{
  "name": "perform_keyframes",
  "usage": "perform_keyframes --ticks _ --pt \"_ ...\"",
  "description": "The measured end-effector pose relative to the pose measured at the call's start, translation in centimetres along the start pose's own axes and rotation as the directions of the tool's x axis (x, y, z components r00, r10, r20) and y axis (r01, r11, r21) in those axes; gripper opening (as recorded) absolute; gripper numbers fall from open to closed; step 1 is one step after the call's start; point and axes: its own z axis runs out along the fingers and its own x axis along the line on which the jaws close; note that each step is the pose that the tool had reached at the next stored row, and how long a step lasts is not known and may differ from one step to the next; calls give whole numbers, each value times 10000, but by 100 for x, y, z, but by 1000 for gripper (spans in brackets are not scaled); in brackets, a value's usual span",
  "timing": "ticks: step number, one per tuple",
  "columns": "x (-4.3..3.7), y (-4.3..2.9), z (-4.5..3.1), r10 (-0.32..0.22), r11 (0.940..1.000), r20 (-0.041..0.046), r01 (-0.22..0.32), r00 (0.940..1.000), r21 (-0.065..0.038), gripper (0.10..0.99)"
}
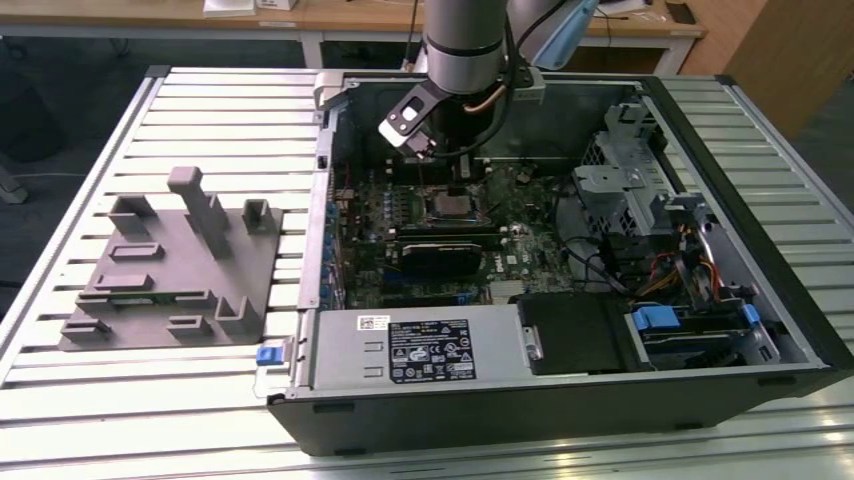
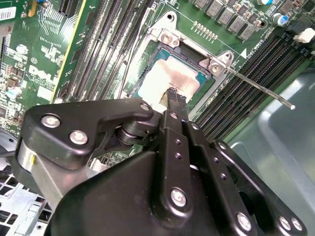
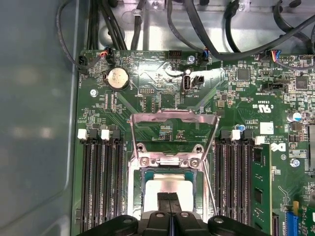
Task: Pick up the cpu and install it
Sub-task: 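Place the cpu into insertion slot, then close the cpu cover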
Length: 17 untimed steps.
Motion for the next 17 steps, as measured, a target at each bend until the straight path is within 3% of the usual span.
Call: perform_keyframes --ticks 11,17 --pt "0 3 -40 0 10000 0 0 10000 0 106" --pt "1 8 -121 0 10000 0 0 10000 11 106"
